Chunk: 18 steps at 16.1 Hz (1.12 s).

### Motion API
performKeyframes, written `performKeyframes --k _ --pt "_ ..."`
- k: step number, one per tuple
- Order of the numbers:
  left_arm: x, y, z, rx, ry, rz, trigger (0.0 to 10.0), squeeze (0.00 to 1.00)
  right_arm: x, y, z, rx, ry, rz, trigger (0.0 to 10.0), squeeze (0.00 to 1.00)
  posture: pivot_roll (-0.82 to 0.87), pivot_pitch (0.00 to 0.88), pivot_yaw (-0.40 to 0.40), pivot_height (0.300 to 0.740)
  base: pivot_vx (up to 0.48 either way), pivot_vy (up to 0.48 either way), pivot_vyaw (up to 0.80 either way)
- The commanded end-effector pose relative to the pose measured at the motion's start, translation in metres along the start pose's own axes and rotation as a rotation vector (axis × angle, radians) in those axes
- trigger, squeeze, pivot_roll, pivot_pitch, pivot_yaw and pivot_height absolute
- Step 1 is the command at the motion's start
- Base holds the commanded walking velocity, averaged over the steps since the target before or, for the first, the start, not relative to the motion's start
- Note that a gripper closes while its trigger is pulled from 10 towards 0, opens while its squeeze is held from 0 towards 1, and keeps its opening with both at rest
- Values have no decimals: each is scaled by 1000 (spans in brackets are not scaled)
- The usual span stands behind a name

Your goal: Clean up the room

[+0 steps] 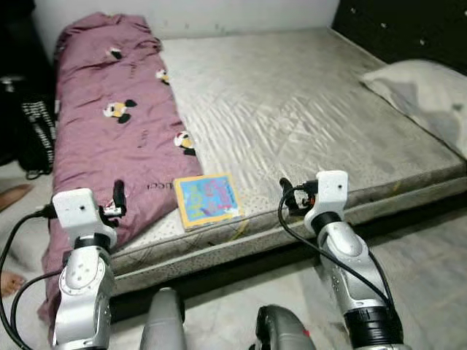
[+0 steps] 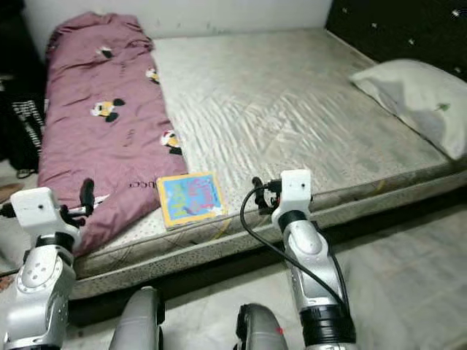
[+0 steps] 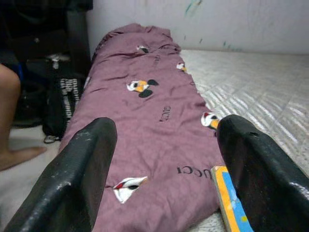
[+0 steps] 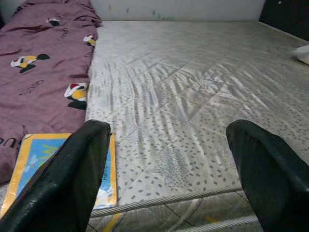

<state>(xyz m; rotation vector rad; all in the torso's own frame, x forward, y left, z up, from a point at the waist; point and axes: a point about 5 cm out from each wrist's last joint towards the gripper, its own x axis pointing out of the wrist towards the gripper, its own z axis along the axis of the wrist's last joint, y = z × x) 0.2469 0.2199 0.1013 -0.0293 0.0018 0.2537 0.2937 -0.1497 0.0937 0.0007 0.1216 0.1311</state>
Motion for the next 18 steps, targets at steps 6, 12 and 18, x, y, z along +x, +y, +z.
performKeyframes --k 6,12,18 --pt "13 9 2 -25 11 46 10000 0 4 8 10 -48 -36 59 10000 0 -35 70 -32 597 0 0 0" --pt "10 4 -2 -92 31 48 10000 0 5 7 11 -51 -30 62 10000 0 -39 80 -36 597 0 0 0" --pt "15 5 -4 -163 53 77 10000 0 6 7 14 -77 -45 72 10000 0 -46 83 -37 597 0 0 253"
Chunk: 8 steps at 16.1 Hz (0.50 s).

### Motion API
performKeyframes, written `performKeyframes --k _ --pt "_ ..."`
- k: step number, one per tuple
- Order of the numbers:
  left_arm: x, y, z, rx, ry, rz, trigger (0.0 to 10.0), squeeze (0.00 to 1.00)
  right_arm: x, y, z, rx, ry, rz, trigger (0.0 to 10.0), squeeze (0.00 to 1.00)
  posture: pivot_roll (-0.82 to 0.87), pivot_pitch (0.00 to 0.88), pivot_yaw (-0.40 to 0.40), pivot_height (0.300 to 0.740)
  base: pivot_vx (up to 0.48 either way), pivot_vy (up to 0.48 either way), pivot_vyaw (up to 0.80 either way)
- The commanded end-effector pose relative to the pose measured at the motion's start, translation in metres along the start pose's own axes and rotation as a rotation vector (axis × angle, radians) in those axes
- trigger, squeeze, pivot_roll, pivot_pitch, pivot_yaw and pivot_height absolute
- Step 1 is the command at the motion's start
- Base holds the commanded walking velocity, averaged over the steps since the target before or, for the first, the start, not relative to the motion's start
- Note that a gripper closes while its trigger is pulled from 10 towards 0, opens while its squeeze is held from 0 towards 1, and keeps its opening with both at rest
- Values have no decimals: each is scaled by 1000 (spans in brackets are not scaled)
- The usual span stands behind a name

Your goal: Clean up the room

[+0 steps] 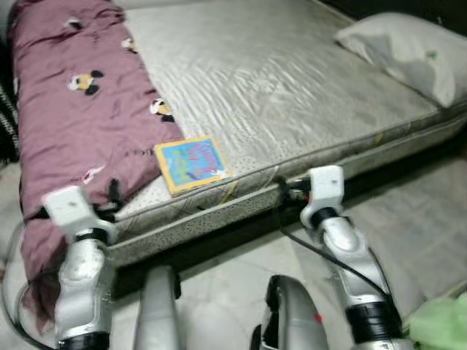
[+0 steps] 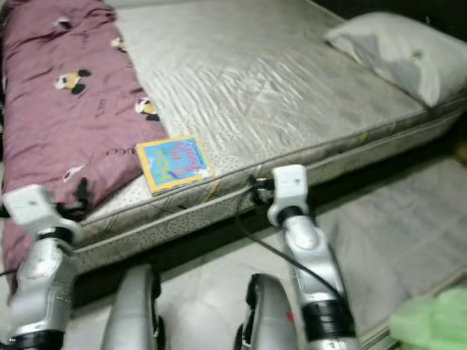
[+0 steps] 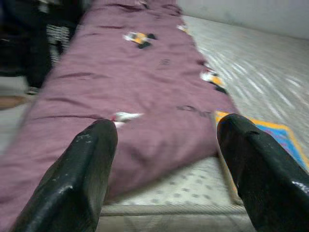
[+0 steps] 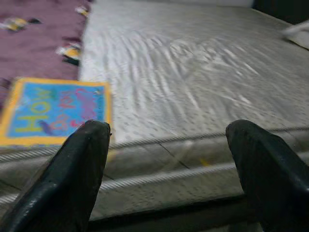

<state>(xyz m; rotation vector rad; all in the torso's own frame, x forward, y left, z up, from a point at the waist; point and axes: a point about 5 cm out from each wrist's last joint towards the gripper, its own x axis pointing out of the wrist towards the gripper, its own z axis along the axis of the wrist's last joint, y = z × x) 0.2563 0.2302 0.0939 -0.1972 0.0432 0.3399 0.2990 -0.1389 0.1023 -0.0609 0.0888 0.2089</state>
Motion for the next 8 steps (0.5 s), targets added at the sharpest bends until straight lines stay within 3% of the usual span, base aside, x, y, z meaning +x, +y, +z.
performKeyframes --k 1,4,8 --pt "3 -4 3 -6 -6 -10 10000 0 0 -3 5 -9 -15 -4 10000 0 -51 85 -36 597 0 0 0" --pt "3 -5 4 -23 -14 -14 10000 0 0 -4 4 -12 -11 -4 10000 0 -55 87 -39 597 0 0 0" --pt "8 -5 7 -42 -25 -8 10000 0 0 -4 5 -19 -10 1 10000 0 -58 88 -42 597 264 0 0"
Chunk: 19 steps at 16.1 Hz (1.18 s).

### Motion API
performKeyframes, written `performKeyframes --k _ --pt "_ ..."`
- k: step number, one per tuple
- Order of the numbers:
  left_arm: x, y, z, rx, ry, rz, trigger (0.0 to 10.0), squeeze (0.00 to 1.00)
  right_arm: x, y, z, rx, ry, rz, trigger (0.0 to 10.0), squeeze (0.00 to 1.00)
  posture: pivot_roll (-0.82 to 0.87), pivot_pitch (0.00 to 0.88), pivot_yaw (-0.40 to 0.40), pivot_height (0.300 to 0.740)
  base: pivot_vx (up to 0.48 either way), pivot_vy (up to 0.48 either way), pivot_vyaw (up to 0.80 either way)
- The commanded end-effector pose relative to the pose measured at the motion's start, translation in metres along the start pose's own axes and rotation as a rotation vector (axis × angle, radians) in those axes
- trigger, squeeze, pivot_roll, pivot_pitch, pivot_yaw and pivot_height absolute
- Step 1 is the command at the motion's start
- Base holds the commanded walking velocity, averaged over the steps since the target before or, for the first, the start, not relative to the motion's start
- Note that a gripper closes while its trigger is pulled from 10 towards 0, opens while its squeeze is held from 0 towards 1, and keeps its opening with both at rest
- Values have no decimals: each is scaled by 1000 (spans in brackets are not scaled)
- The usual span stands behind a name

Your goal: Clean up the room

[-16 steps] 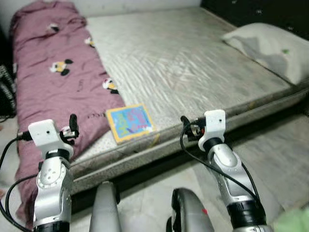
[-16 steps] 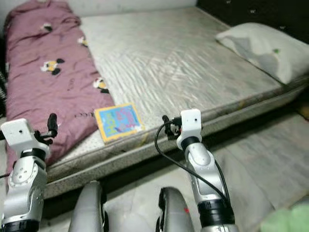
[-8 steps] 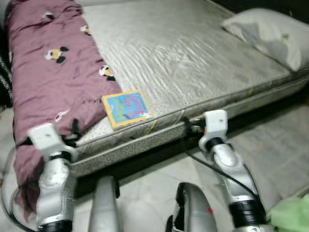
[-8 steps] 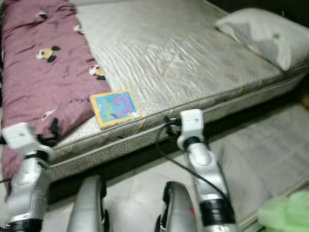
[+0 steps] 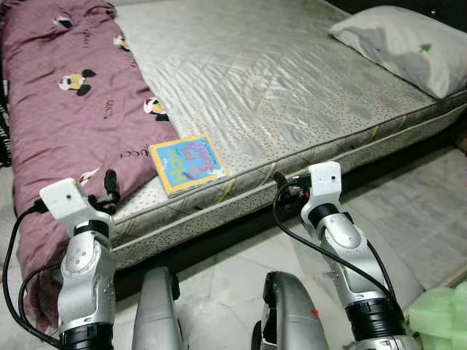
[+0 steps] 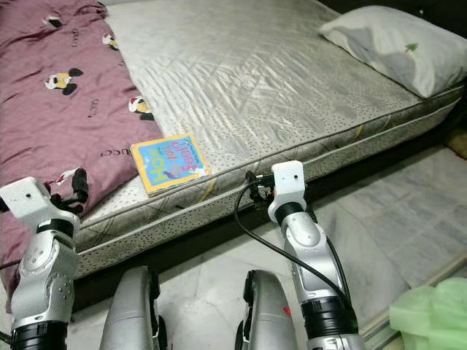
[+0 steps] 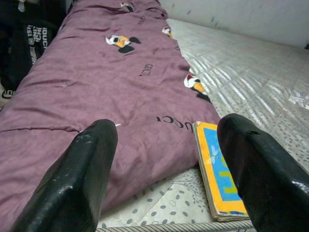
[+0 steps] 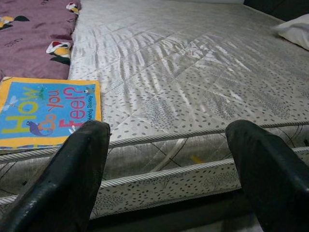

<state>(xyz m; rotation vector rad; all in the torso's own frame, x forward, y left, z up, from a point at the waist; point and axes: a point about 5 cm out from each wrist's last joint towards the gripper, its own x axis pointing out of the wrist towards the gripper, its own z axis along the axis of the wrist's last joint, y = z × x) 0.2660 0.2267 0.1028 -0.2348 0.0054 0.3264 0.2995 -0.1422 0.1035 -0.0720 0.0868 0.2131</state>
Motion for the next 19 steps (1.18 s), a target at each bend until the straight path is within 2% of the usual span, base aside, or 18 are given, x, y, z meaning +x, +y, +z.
performKeyframes --k 1,19 --pt "0 2 -1 0 3 8 10000 0 0 -1 4 -10 -9 -1 10000 0 -59 88 -41 597 270 0 0" --pt "3 -2 -7 -20 26 12 10000 0 0 0 3 -6 -7 11 10000 0 -61 79 -39 597 309 0 0"
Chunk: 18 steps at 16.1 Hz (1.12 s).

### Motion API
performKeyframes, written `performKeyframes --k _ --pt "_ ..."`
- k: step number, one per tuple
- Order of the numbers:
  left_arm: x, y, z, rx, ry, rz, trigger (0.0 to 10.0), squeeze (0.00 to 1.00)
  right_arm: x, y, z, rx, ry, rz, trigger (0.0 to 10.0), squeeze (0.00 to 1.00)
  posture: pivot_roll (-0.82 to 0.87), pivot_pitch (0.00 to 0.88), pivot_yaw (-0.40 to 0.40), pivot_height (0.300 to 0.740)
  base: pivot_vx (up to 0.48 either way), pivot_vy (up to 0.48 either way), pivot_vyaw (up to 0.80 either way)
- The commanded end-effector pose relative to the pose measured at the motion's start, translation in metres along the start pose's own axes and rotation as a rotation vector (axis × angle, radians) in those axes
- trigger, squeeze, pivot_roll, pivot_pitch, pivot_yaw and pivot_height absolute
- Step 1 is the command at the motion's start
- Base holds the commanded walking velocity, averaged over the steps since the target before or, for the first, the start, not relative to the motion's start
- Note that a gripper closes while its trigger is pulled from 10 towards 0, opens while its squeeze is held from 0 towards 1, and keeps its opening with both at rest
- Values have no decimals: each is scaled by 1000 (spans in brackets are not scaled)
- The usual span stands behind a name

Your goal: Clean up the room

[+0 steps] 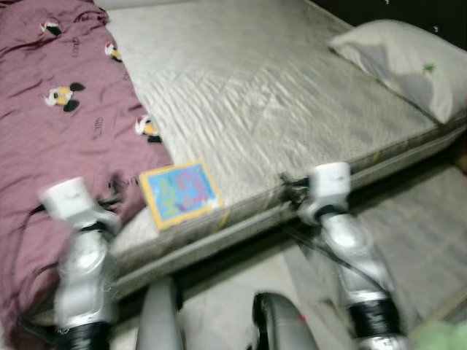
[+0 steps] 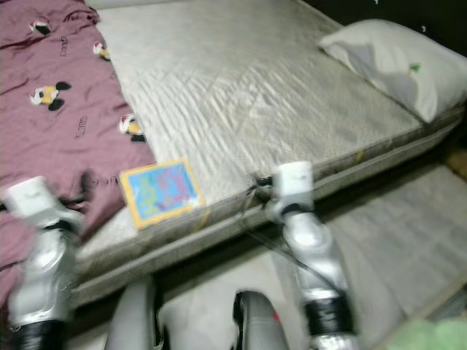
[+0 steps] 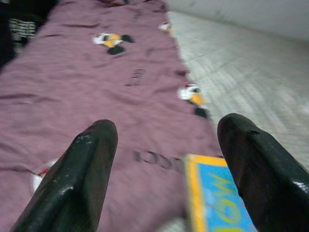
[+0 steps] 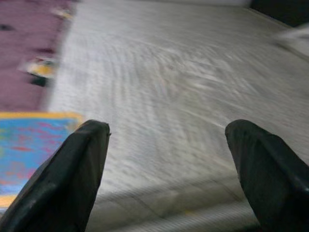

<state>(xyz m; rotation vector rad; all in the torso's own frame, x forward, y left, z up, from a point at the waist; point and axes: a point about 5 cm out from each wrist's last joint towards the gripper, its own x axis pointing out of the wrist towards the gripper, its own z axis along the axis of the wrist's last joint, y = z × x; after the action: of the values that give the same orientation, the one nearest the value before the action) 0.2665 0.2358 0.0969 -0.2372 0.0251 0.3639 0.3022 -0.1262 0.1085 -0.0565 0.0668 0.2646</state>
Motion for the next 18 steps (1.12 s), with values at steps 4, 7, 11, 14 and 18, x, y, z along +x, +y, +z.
performKeyframes --k 4,7,11,14,18 --pt "4 -13 -5 -52 34 -14 10000 0 -7 -16 -4 -13 17 -42 10000 0 -66 78 -37 597 0 0 0" --pt "13 -15 -8 -76 55 -9 10000 0 -8 -16 -4 -8 19 -40 10000 0 -75 85 -39 572 0 0 0" --pt "18 -10 -7 -81 53 23 10000 0 -9 -16 -4 -3 22 -40 10000 0 -75 89 -38 527 0 0 0" --pt "22 -4 -6 -79 49 50 10000 0 -9 -15 -4 5 23 -38 10000 0 -71 92 -37 517 0 0 0" --pt "23 1 -9 -66 60 92 10000 0 -8 -16 -5 16 29 -39 10000 0 -74 92 -31 517 0 0 0"
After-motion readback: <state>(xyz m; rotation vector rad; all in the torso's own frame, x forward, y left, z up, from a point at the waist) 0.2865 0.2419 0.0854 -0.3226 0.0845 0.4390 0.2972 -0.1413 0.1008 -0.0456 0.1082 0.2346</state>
